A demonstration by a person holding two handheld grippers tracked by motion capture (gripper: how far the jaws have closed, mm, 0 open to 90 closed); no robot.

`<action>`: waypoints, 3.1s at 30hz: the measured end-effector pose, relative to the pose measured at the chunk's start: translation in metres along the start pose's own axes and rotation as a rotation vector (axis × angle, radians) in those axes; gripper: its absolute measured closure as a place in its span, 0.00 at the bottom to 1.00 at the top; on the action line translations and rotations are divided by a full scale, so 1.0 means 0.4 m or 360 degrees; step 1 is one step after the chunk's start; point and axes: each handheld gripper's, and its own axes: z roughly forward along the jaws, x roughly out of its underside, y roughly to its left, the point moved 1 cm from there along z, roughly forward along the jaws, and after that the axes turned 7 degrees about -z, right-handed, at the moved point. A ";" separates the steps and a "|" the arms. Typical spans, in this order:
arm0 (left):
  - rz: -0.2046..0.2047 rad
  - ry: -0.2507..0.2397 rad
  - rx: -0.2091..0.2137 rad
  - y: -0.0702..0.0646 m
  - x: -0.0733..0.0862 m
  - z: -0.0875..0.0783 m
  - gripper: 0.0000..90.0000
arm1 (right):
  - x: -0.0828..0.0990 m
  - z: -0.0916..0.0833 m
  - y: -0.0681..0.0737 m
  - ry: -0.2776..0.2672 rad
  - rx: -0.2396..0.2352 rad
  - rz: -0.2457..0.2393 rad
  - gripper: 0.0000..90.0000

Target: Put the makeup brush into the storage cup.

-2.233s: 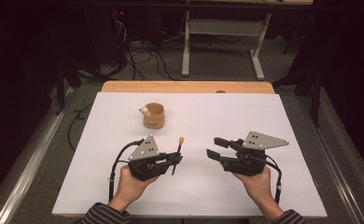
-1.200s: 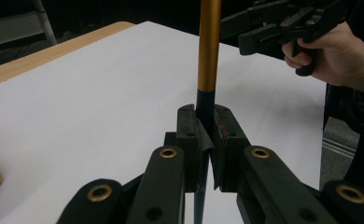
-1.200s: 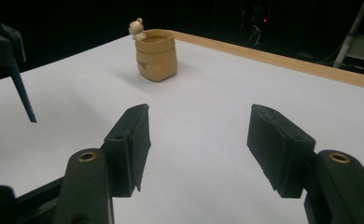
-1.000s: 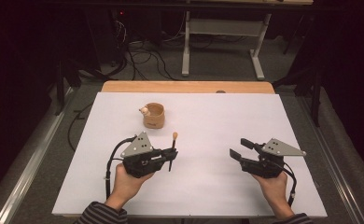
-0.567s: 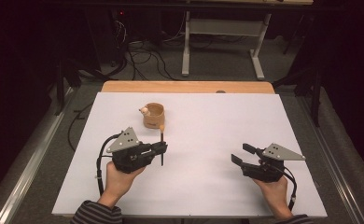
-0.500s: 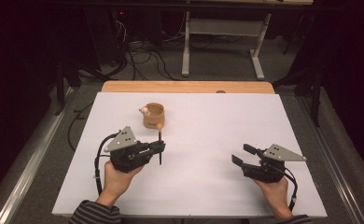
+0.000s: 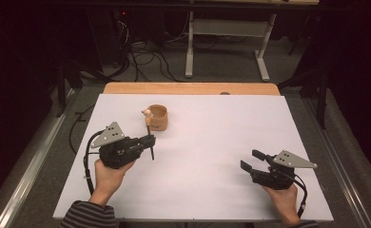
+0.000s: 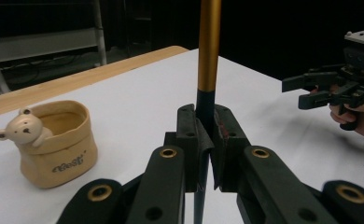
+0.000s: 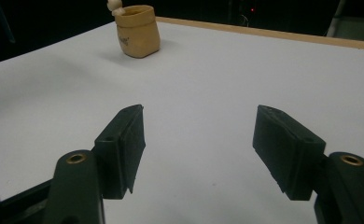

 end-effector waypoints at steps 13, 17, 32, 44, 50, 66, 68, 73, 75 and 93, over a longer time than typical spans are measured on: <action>-0.0016 -0.0023 -0.0058 0.037 -0.030 0.000 0.92 | 0.002 -0.001 0.000 0.0007 0.0009 -0.0011 0.40; -0.0026 -0.0029 -0.0071 0.047 -0.037 0.004 0.93 | 0.002 -0.001 0.000 0.0011 0.0002 -0.0010 0.40; -0.0066 -0.0023 -0.0115 0.087 -0.058 0.033 0.93 | 0.003 0.002 -0.001 0.0020 0.0000 -0.0020 0.41; -0.0068 -0.0010 -0.0187 0.127 -0.076 0.070 0.93 | 0.003 0.002 -0.001 0.0019 -0.0001 -0.0019 0.41; -0.0088 -0.0013 -0.0216 0.146 -0.083 0.088 0.93 | 0.002 -0.001 -0.001 0.0009 0.0003 -0.0016 0.41; -0.0104 -0.0005 -0.0244 0.177 -0.111 0.137 0.93 | 0.003 0.001 0.001 0.0015 -0.0015 -0.0015 0.41; -0.0115 -0.0009 -0.0247 0.182 -0.115 0.145 0.93 | 0.003 0.002 0.000 0.0015 -0.0015 -0.0015 0.41; -0.0117 -0.0003 -0.0274 0.191 -0.129 0.160 0.93 | 0.004 0.003 0.000 0.0016 -0.0022 -0.0014 0.41; -0.0114 -0.0016 -0.0284 0.194 -0.135 0.165 0.93 | 0.004 0.004 0.001 0.0021 -0.0023 -0.0016 0.41; -0.0166 -0.0063 -0.0408 0.236 -0.137 0.217 0.93 | 0.004 0.006 0.002 0.0020 -0.0042 -0.0027 0.41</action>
